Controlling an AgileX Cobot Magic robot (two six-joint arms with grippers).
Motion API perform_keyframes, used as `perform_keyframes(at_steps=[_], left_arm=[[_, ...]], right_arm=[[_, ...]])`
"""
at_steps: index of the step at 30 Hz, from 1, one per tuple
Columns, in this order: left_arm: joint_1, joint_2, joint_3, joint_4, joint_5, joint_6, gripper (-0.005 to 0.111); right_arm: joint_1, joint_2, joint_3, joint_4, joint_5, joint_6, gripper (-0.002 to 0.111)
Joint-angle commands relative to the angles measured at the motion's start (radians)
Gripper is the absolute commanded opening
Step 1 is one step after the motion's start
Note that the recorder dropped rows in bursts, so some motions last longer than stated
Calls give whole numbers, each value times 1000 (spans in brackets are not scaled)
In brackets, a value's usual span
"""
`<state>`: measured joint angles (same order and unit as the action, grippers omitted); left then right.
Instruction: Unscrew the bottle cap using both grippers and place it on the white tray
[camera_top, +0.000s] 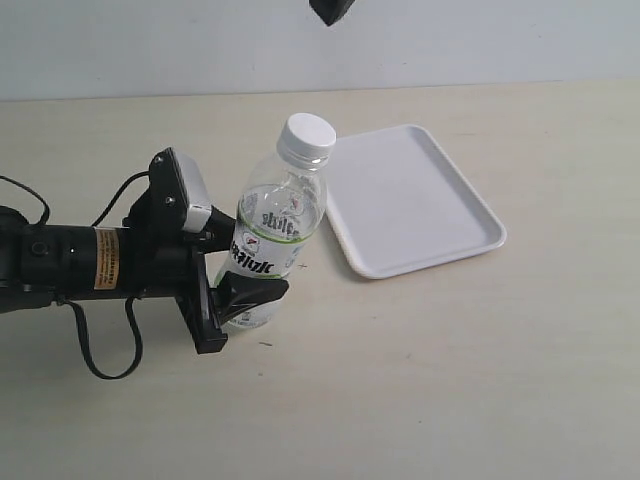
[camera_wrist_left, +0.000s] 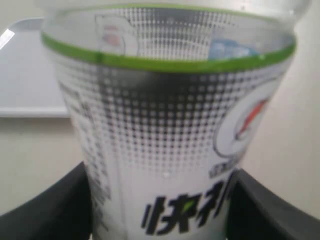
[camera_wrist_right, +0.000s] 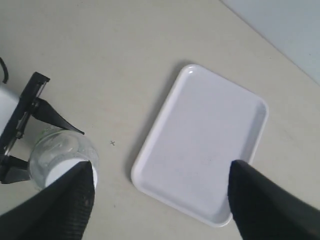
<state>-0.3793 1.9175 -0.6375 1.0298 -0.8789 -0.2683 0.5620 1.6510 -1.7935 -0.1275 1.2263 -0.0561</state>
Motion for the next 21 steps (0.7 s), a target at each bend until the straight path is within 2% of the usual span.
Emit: perform_keyframes(at_steps=[1, 10, 14, 19, 21], left_arm=[[-1, -3, 0, -20, -48, 7, 0], [21, -5, 22, -20, -105, 33, 0], [21, -5, 23, -20, -105, 43, 0], [21, -5, 23, -20, -107, 42, 0], [21, -5, 23, -20, -107, 42, 0]], right_arm=[[-7, -23, 6, -22, -5, 22, 70], [-51, -149, 191, 28, -38, -25, 70], [-94, -223, 295, 201, -175, -55, 70], [-97, -199, 324, 378, -223, -19, 70], [-97, -167, 324, 424, -199, -72, 70]])
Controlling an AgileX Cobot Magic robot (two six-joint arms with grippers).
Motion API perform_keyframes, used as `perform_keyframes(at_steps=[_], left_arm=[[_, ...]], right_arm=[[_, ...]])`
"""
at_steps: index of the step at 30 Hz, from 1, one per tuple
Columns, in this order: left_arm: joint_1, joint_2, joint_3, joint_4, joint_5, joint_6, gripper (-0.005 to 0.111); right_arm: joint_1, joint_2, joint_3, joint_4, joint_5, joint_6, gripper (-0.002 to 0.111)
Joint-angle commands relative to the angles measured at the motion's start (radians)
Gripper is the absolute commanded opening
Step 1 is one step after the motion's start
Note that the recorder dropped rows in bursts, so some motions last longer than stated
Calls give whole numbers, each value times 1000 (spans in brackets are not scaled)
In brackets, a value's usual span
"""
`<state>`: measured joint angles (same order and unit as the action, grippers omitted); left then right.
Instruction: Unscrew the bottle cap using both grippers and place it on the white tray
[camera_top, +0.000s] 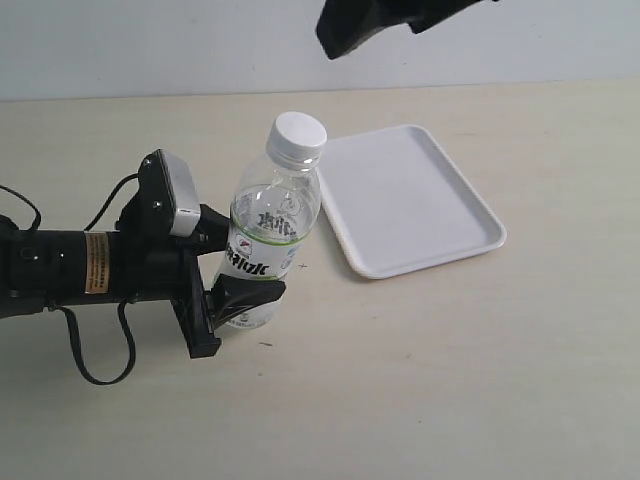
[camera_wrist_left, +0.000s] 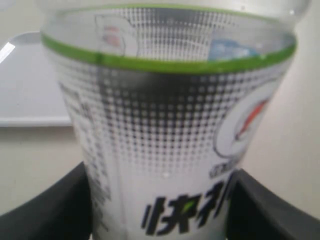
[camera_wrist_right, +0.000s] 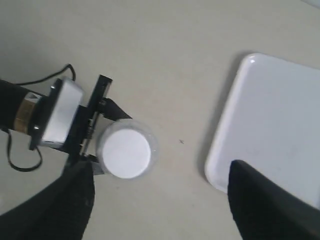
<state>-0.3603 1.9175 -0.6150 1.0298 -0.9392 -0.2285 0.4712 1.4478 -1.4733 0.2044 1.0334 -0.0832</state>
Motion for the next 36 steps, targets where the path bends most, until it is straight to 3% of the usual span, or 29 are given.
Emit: perform_keyframes(at_steps=[1, 8, 36], left_arm=[[2, -5, 1, -20, -47, 5, 0], [2, -5, 1, -20, -34, 5, 0], [2, -5, 1, -20, -34, 9, 0]], right_arm=[[-6, 61, 4, 94, 16, -45, 70], [-6, 191, 1, 138, -22, -80, 70], [-6, 208, 1, 180, -30, -133, 67]])
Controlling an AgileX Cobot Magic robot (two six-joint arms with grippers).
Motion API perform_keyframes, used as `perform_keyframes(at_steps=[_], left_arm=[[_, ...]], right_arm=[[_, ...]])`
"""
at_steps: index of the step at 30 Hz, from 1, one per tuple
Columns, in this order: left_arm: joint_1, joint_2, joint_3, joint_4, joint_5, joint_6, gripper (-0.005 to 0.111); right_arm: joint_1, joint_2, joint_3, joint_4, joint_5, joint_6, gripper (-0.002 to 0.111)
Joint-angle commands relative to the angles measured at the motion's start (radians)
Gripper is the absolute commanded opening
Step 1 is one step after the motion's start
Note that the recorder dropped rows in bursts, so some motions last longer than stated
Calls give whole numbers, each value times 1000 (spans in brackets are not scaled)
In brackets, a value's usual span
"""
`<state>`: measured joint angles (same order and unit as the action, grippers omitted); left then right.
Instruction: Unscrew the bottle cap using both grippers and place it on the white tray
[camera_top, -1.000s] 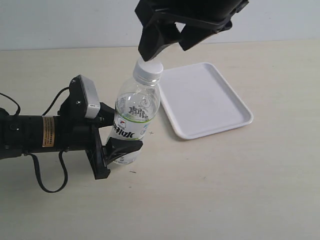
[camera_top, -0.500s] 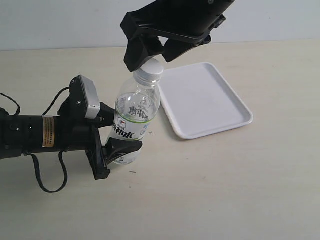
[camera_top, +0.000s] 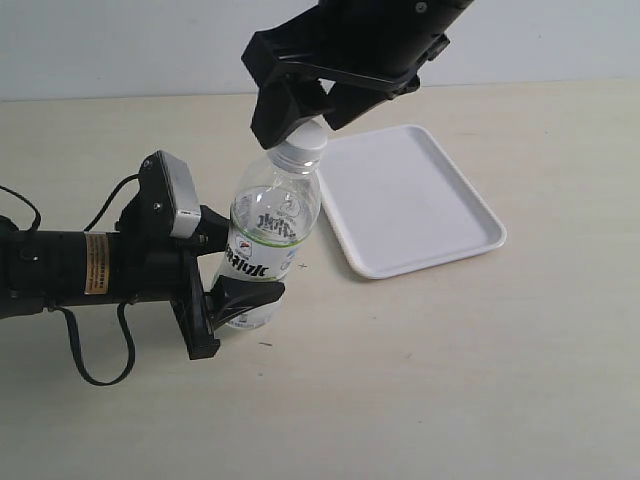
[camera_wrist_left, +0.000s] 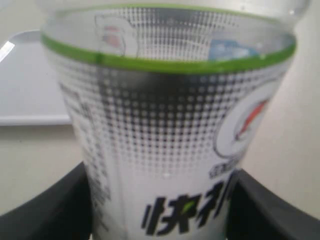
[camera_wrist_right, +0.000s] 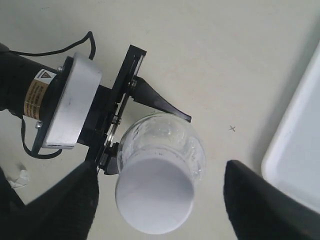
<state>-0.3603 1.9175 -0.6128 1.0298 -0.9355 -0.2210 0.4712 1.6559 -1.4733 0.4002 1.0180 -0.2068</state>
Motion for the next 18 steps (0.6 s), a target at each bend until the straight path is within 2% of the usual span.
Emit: perform_keyframes(at_steps=[1, 14, 18], left_arm=[[2, -5, -1, -20, -38, 1, 0], [2, -5, -1, -20, -38, 1, 0], [2, -5, -1, -20, -38, 1, 0]], right_arm=[[-6, 4, 1, -16, -15, -9, 67], [-6, 26, 1, -14, -22, -11, 67], [-6, 26, 1, -14, -20, -13, 61]])
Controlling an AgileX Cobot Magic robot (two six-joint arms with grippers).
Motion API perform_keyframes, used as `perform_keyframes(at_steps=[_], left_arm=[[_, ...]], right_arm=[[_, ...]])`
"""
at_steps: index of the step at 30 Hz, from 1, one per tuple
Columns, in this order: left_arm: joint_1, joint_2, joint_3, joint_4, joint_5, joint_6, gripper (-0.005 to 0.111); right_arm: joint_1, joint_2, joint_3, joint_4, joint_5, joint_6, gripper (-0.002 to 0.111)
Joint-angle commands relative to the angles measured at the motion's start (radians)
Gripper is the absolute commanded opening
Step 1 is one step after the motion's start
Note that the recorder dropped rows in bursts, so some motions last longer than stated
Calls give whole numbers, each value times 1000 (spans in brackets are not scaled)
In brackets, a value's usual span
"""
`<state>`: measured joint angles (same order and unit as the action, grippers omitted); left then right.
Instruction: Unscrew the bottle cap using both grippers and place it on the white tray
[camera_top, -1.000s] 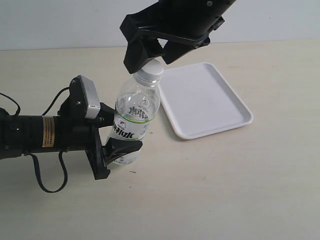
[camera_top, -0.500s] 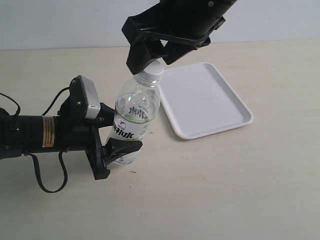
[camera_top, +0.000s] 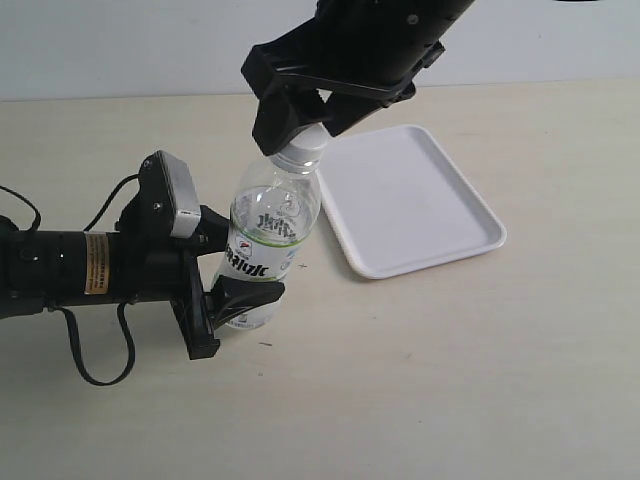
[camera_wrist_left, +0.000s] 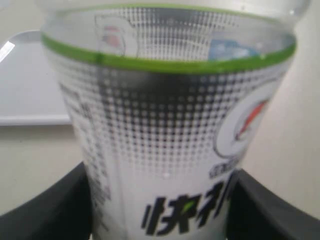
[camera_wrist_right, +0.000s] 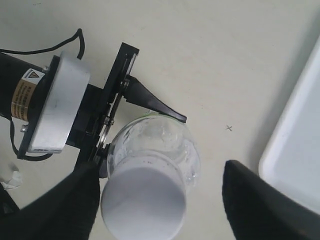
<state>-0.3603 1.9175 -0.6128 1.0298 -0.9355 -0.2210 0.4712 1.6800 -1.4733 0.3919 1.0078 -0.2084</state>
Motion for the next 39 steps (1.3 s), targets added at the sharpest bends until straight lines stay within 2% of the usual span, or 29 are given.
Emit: perform_keyframes(at_steps=[1, 8, 15, 22, 28, 33, 39], left_arm=[[2, -5, -1, -20, -38, 1, 0], [2, -5, -1, -20, -38, 1, 0], [2, -5, -1, -20, -38, 1, 0], [2, -5, -1, -20, -38, 1, 0], [2, -5, -1, -20, -38, 1, 0], [2, -5, -1, -18, -38, 1, 0], [2, -5, -1, -18, -38, 1, 0]], right_arm=[[-6, 2, 1, -5, -10, -11, 58], [-6, 2, 1, -5, -10, -11, 24], [-6, 2, 1, -5, -29, -33, 5], [-6, 2, 1, -11, -47, -60, 3], [-6, -3, 1, -91, -40, -64, 3], [-6, -4, 0, -113, 11, -181, 3], [-6, -9, 0, -104, -12, -192, 3]])
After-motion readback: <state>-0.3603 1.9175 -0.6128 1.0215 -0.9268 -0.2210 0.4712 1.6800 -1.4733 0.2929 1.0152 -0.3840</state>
